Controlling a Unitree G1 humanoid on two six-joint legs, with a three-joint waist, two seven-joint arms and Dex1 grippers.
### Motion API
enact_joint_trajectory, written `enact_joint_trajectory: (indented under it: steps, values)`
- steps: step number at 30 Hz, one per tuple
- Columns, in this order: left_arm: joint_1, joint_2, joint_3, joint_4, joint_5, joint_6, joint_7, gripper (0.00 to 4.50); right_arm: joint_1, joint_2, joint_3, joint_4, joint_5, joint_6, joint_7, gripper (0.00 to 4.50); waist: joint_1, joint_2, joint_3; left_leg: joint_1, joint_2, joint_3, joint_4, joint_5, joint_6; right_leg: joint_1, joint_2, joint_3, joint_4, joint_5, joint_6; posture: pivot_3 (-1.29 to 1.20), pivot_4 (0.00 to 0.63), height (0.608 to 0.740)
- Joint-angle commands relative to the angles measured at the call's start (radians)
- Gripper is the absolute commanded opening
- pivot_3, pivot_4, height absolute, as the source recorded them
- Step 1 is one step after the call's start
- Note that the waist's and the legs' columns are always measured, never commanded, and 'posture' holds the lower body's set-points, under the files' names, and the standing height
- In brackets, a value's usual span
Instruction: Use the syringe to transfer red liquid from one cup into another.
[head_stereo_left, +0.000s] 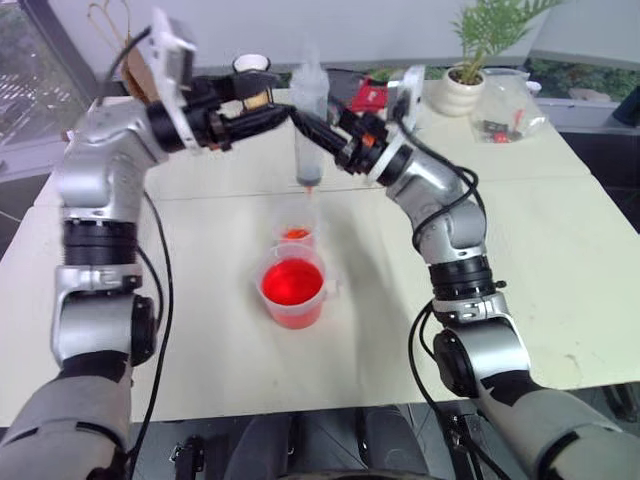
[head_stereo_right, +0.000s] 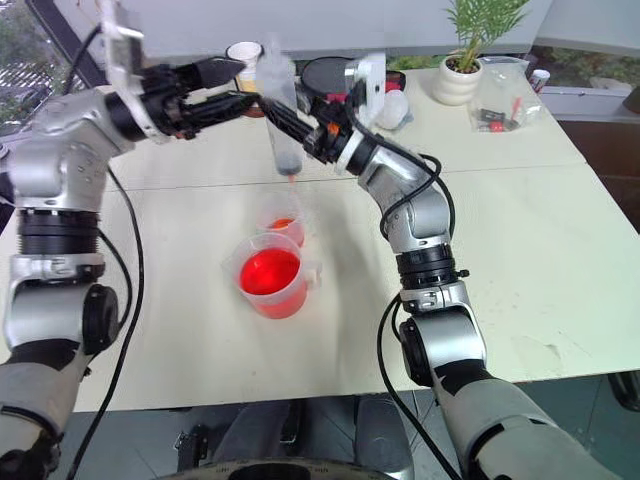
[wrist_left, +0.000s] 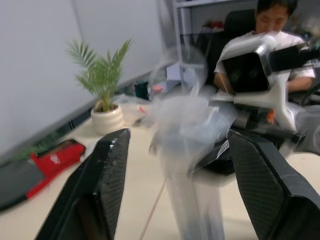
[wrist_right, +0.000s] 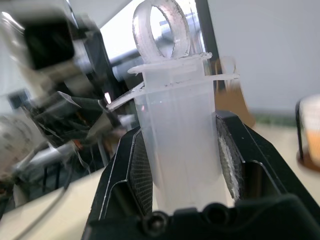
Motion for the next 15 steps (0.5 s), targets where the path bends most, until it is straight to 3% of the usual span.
enact_joint_trajectory:
  steps: [1, 4, 8, 11, 15]
  values:
    - [0.03, 0.107, 0.122, -0.04, -0.112, 0.121, -0.026, 2.89, -0.041, -0.009, -0.074, -0.067, 0.073, 0.034, -0.053, 1.53, -0.011, 0.0, 0.0, 0.0, 0.0, -0.001, 0.0, 0.0, 0.0, 0.0, 0.0, 0.0, 0.001, 0.0, 0.0, 0.0, 0.15, 0.739]
    - [0.178, 0.186, 0.145, -0.176, -0.137, 0.178, -0.029, 2.89, -0.075, -0.074, -0.187, -0.055, 0.152, 0.159, -0.166, 1.53, -0.011, 0.0, 0.0, 0.0, 0.0, -0.001, 0.0, 0.0, 0.0, 0.0, 0.0, 0.0, 0.004, 0.0, 0.0, 0.0, 0.15, 0.739]
    - [0.326, 0.229, 0.129, -0.426, -0.194, 0.264, 0.002, 2.89, -0.139, -0.261, -0.278, -0.021, 0.22, 0.452, -0.284, 1.53, 0.024, 0.0, 0.001, 0.0, -0.002, -0.002, 0.002, 0.0, 0.0, 0.001, -0.003, 0.0, 0.001, 0.0, 0.0, 0.0, 0.15, 0.739]
    - [0.43, 0.278, 0.064, -0.581, -0.139, 0.22, -0.021, 2.89, -0.156, -0.494, -0.182, -0.014, 0.234, 0.869, -0.243, 1.53, 0.043, 0.0, 0.001, -0.004, -0.003, -0.003, 0.002, 0.0, 0.001, 0.002, -0.004, 0.001, -0.006, 0.0, -0.001, 0.0, 0.15, 0.739]
    - [0.456, 0.257, 0.021, -0.714, -0.192, 0.24, 0.007, 2.89, -0.134, -0.697, -0.069, 0.106, 0.14, 1.139, -0.261, 1.53, 0.051, -0.001, 0.0, -0.004, -0.002, -0.003, 0.001, -0.002, 0.004, 0.004, -0.005, 0.001, -0.009, 0.0, -0.001, 0.0, 0.15, 0.739]
